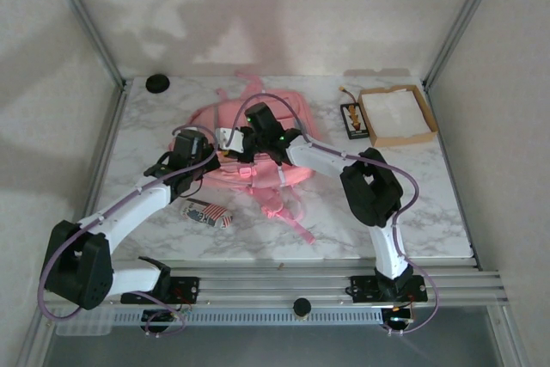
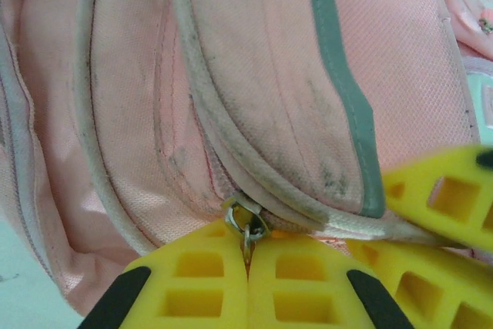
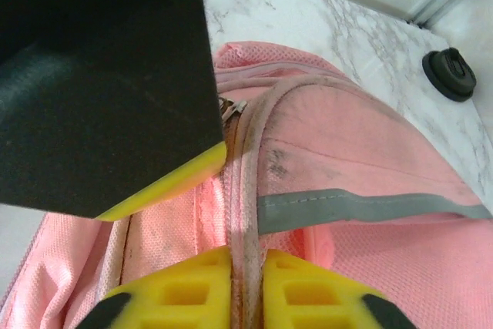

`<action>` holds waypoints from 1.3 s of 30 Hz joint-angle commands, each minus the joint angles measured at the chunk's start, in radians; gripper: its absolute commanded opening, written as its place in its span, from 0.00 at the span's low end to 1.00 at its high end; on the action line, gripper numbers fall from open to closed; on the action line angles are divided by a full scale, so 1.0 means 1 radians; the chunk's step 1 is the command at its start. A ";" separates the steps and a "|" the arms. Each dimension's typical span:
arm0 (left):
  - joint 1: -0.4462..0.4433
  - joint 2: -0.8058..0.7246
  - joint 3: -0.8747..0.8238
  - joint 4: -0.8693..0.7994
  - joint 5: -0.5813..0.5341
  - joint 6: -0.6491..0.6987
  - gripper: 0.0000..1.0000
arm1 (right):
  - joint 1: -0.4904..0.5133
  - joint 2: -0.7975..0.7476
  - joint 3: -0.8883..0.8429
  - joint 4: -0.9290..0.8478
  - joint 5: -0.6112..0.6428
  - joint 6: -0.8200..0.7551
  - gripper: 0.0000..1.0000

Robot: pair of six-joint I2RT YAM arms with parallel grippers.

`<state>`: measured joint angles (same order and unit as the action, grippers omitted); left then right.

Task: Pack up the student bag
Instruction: Unzip the student bag at the center of the table.

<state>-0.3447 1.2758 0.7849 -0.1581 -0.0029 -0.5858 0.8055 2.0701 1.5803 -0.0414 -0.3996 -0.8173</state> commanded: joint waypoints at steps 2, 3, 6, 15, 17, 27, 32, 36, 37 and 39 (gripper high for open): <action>0.023 -0.036 0.012 -0.039 -0.075 0.005 0.00 | 0.001 -0.057 -0.034 0.014 -0.003 -0.037 0.00; 0.036 -0.032 0.016 -0.053 -0.087 -0.004 0.00 | -0.001 -0.079 -0.057 0.021 -0.019 -0.039 0.00; 0.081 -0.024 0.024 -0.096 -0.109 -0.046 0.00 | 0.000 -0.138 -0.123 0.034 -0.041 -0.061 0.00; 0.171 0.032 0.097 -0.091 -0.173 -0.084 0.00 | -0.015 -0.279 -0.284 0.001 -0.112 -0.087 0.00; 0.199 0.042 0.114 -0.045 -0.133 -0.084 0.00 | -0.034 -0.309 -0.325 0.008 -0.121 -0.069 0.00; 0.222 0.068 0.245 -0.140 -0.066 0.015 0.00 | -0.086 -0.308 -0.314 -0.024 -0.076 -0.046 0.00; 0.218 0.044 0.268 -0.218 -0.026 0.107 0.00 | -0.086 -0.255 -0.214 -0.109 -0.080 -0.048 0.00; 0.192 0.083 0.309 -0.272 0.006 0.149 0.00 | -0.074 -0.259 -0.211 -0.112 -0.100 -0.048 0.00; 0.173 0.094 0.329 -0.286 0.010 0.170 0.00 | -0.068 -0.252 -0.205 -0.120 -0.089 -0.053 0.00; 0.114 0.104 0.388 -0.318 -0.011 0.192 0.00 | -0.050 -0.232 -0.191 -0.143 -0.047 -0.063 0.00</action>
<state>-0.2527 1.3731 1.0771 -0.4690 0.2684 -0.4412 0.7517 1.8366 1.3655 -0.0269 -0.4328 -0.8688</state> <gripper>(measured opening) 0.040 0.063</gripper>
